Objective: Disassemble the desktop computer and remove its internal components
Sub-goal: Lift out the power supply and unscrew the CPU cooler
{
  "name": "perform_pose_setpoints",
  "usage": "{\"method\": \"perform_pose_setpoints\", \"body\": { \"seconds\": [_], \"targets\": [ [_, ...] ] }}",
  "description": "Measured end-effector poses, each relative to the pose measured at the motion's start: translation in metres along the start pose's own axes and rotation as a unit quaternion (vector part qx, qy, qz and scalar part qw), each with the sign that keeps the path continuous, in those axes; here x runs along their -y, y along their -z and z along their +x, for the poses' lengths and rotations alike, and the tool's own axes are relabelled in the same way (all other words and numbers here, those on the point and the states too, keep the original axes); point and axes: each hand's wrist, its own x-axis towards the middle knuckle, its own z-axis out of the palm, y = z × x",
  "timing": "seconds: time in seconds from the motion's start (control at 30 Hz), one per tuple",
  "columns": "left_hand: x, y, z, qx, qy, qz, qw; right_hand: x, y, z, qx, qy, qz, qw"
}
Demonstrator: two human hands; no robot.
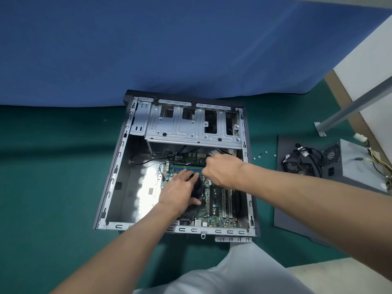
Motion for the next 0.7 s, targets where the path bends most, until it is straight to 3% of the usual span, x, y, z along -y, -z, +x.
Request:
{"method": "perform_pose_setpoints", "body": {
  "seconds": [0.1, 0.17, 0.3, 0.33, 0.37, 0.47, 0.57, 0.7],
  "targets": [
    [0.000, 0.000, 0.000, 0.004, 0.000, -0.004, 1.000, -0.004, 0.001, 0.007, -0.001, -0.045, 0.145, 0.988],
    [0.000, 0.000, 0.000, 0.001, -0.001, -0.004, 1.000, -0.006, 0.001, 0.010, 0.021, -0.137, 0.270, 0.953],
    [0.001, 0.000, 0.000, 0.004, -0.001, -0.003, 1.000, -0.019, -0.004, 0.012, 0.139, -0.304, 0.513, 0.790],
    [0.001, 0.000, -0.001, 0.005, -0.001, -0.004, 1.000, -0.020, -0.005, 0.011, 0.159, -0.312, 0.526, 0.775],
    [0.001, 0.000, -0.001, 0.005, -0.002, -0.005, 1.000, -0.021, -0.007, 0.012, 0.155, -0.311, 0.516, 0.783],
    [0.001, 0.000, 0.000, 0.002, -0.002, -0.003, 1.000, -0.016, -0.009, 0.011, 0.075, -0.283, 0.379, 0.878],
    [0.001, 0.001, 0.000, 0.006, -0.001, -0.001, 1.000, -0.008, -0.005, 0.000, 0.025, -0.173, 0.246, 0.953],
    [0.000, 0.002, -0.001, 0.001, -0.002, -0.003, 1.000, 0.002, 0.000, -0.001, 0.007, -0.054, 0.089, 0.995]
  ]
}}
